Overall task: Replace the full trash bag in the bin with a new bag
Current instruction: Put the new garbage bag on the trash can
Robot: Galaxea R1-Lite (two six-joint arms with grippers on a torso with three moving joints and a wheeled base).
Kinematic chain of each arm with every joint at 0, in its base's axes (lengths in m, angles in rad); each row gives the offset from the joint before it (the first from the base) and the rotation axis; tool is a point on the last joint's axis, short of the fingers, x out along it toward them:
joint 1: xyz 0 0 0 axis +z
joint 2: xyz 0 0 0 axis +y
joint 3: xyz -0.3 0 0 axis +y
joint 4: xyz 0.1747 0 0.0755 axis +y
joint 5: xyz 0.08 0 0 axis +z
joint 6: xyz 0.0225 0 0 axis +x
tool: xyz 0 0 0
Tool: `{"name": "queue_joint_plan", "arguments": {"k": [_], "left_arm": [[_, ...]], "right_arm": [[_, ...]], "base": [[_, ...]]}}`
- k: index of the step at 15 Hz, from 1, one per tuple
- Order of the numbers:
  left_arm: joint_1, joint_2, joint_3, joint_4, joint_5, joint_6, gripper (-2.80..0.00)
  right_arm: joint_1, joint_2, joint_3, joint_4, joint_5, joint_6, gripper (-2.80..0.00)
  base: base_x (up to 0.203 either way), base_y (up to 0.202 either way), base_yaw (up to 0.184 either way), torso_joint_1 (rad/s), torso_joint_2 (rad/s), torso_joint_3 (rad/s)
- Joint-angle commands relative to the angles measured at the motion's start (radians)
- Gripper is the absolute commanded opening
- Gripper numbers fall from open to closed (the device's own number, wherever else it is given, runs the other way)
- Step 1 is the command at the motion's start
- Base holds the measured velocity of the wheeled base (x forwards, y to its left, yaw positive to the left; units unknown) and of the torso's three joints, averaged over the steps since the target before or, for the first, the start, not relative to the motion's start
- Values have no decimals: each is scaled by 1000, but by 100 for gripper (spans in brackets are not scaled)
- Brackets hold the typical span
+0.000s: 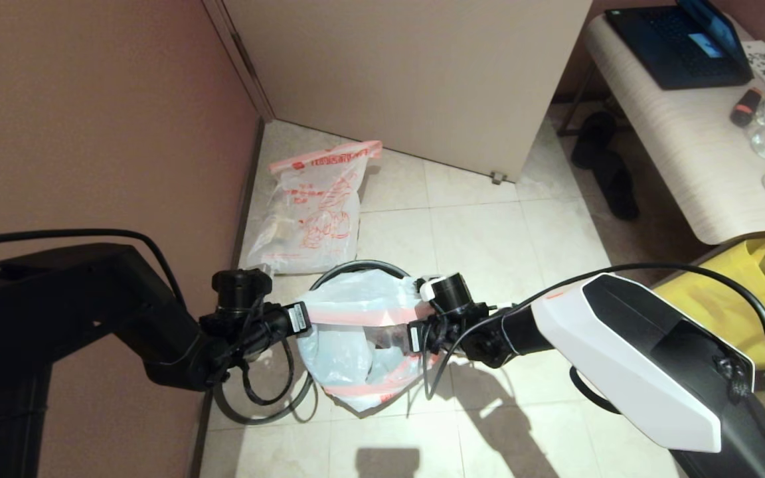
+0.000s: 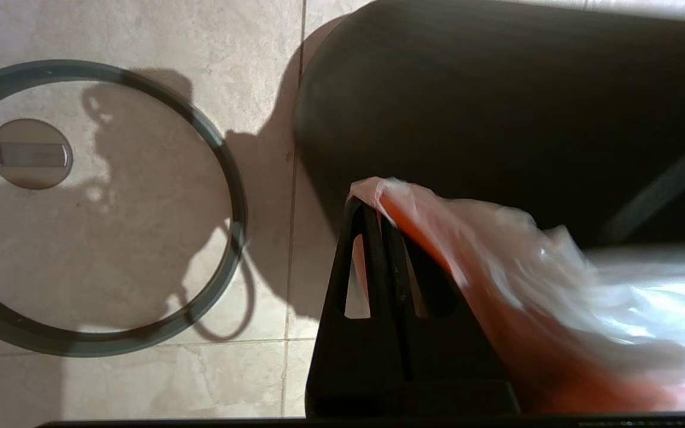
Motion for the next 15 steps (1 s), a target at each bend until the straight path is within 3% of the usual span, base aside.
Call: {"name": "queue_joint_plan", "arguments": {"k": [1, 8, 12, 14, 15], "left_arm": [[7, -22, -3, -3, 4, -8, -280], [-1, -86, 32, 4, -2, -10, -280], [-16, -115, 55, 4, -1, -8, -280], [-25, -187, 77, 69, 1, 7, -280], [-30, -226, 81, 160, 0, 32, -280]], "right_arm": [[-6, 3, 15, 7, -3, -31, -280], [1, -14, 37, 67, -3, -95, -280], [6, -30, 37, 67, -6, -89, -280], [3, -39, 34, 66, -6, -86, -280], [2, -40, 31, 66, -8, -86, -280]], "base": [[0, 0, 0, 0, 0, 0], [0, 0, 0, 0, 0, 0], [0, 0, 0, 0, 0, 0], [0, 0, 0, 0, 0, 0], [0, 0, 0, 0, 0, 0]]}}
